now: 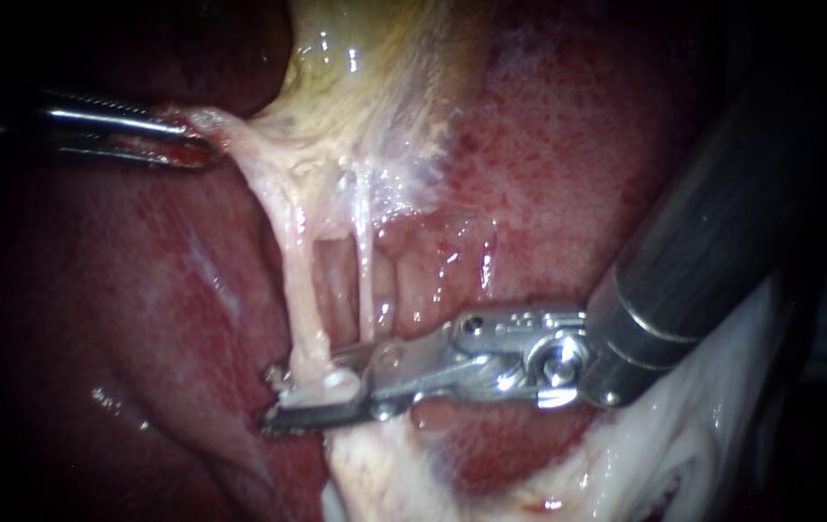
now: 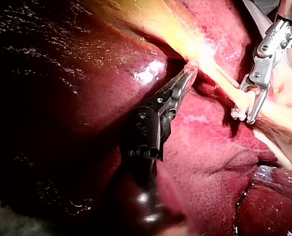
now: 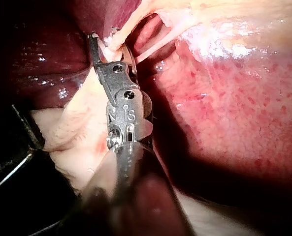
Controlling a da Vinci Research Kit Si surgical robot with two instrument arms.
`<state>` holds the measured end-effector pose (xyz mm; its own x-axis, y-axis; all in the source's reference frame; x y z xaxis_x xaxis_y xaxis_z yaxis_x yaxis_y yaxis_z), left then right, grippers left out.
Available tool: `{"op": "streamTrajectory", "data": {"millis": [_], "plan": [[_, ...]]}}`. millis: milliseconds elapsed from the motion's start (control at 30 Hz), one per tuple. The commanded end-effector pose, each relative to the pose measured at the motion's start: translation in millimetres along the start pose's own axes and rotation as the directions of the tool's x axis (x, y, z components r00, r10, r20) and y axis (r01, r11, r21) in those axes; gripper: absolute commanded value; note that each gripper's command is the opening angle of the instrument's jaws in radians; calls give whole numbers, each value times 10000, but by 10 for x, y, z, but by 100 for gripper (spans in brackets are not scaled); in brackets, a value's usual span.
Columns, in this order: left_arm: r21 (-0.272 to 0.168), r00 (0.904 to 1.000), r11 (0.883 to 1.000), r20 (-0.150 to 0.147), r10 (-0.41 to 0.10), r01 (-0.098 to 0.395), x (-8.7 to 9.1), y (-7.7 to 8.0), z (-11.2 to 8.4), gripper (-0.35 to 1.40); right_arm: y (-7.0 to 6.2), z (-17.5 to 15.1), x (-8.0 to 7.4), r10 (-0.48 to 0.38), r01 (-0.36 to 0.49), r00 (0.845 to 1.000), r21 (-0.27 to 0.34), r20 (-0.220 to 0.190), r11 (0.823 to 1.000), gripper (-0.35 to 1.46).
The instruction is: Clipping second clip left tube
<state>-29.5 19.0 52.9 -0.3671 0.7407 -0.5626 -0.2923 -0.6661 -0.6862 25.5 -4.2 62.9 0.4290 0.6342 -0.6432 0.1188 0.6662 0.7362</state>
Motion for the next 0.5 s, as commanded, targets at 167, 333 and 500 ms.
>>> {"op": "streamTrajectory", "data": {"millis": [167,333,500], "plan": [[-1,10000,10000,1,1,-1,0,0,0,-35,0,-1,3,21,-21,10000,-5,-14,10000,35],[-2,10000,10000,1,2,-2,0,0,0,-35,1,-3,8,25,-26,9982,-24,-601,10000,48],[-6,10000,10000,2,4,-4,-1,0,-1,-35,-1,-12,9,52,-66,9985,-243,-543,9997,50]]}}
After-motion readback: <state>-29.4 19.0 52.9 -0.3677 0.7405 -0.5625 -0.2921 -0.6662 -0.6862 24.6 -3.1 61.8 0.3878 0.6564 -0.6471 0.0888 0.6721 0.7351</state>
